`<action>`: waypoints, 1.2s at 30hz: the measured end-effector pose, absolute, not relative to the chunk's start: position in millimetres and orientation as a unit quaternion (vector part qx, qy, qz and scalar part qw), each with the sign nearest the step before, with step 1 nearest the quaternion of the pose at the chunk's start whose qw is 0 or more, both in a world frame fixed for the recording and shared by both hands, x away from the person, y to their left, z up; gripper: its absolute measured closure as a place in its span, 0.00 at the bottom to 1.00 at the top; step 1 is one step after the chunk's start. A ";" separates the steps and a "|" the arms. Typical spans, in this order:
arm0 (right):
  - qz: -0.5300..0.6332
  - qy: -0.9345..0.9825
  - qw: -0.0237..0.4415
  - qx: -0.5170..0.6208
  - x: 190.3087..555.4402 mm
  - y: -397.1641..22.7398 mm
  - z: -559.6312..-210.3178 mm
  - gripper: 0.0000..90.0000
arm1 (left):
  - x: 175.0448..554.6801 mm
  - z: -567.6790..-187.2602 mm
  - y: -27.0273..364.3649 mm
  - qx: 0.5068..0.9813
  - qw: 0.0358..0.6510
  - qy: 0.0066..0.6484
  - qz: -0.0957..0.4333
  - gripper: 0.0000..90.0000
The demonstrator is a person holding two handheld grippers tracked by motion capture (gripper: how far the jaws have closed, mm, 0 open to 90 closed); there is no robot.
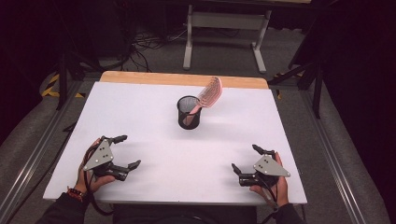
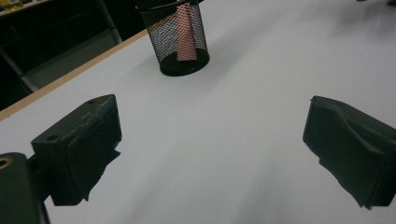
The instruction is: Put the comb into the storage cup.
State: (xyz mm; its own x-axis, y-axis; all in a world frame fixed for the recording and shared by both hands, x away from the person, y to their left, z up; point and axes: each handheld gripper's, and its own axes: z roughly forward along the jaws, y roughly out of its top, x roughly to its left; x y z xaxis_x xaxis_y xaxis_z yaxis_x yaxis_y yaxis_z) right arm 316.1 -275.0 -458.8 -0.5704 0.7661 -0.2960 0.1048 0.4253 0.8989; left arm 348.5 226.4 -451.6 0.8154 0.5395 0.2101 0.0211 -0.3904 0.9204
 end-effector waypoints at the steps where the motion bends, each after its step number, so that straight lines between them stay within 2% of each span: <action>1: 0.454 0.760 0.366 0.287 315.6 -278.1 -458.6 0.04 | 348.3 -451.4 226.4 0.796 0.524 0.176 0.248 0.06; 36: 0.456 0.759 0.362 0.290 315.7 -270.6 -456.9 0.04 | 346.5 -451.1 224.9 0.797 0.522 0.173 0.248 0.06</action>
State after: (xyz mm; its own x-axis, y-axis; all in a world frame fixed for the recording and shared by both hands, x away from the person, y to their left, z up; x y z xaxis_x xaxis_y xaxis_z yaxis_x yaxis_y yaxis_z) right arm 315.7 -270.6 -456.9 -0.5697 0.7707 -0.2854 0.1100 0.4156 0.9029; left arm 346.5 224.9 -451.1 0.8171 0.5352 0.2142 0.0172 -0.3941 0.9189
